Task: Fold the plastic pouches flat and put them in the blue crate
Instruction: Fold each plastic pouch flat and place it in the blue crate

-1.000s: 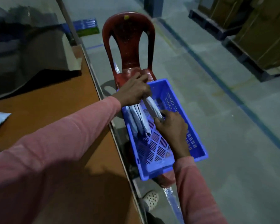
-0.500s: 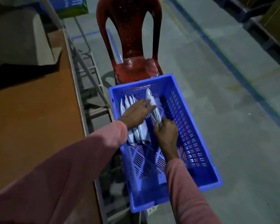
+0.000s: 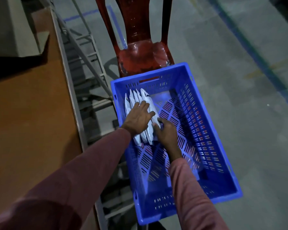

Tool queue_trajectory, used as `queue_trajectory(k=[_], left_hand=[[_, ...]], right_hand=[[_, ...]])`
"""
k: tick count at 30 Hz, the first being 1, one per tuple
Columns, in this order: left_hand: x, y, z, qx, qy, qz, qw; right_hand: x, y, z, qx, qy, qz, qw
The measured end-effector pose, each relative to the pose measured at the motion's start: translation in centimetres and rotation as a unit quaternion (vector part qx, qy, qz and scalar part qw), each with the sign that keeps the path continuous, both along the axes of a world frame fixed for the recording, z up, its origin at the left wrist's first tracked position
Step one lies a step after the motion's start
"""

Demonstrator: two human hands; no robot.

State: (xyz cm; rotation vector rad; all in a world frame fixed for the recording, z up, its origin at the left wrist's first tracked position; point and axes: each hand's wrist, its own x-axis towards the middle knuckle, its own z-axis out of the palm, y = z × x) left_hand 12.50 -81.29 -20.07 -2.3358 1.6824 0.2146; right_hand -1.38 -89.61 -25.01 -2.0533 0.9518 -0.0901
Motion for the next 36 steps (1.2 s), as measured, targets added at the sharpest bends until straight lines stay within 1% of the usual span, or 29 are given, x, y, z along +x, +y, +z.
queue_trajectory(k=[3,6,9,13,16,22,29,33,36], left_hand=[[0.0,0.2,0.3,0.002,0.010,-0.001,1.000],[-0.3,0.6,0.0,0.008,0.023,-0.031,0.999],[-0.4,0.6,0.2,0.002,0.026,-0.039,0.999],[-0.7,0.4,0.8,0.021,0.012,-0.057,0.998],[-0.9,0.6,0.9,0.035,0.005,-0.046,0.998],[-1.2,0.9,1.1,0.054,-0.004,-0.028,0.998],[-1.5,0.7,1.3,0.039,-0.005,-0.022,0.999],[-1.6,1.0,0.8,0.055,0.005,0.009,0.998],[-2.0,1.2,0.7,0.049,0.014,0.046,0.998]], right_hand=[[-0.7,-0.6,0.6,0.049,-0.007,0.005,0.999],[-1.7,-0.4,1.2,0.073,-0.027,-0.001,0.997],[-2.5,-0.1,1.1,0.099,-0.032,0.001,0.995],[-3.4,0.1,0.4,0.121,-0.006,0.006,0.993],[-3.6,0.4,0.8,0.135,0.013,0.019,0.991],[-3.9,0.7,1.9,0.120,0.022,0.035,0.992],[-3.6,0.3,2.2,0.116,0.032,0.027,0.992],[-3.1,0.2,2.2,0.113,0.023,0.011,0.993],[-2.6,0.3,2.2,0.123,0.016,0.025,0.992]])
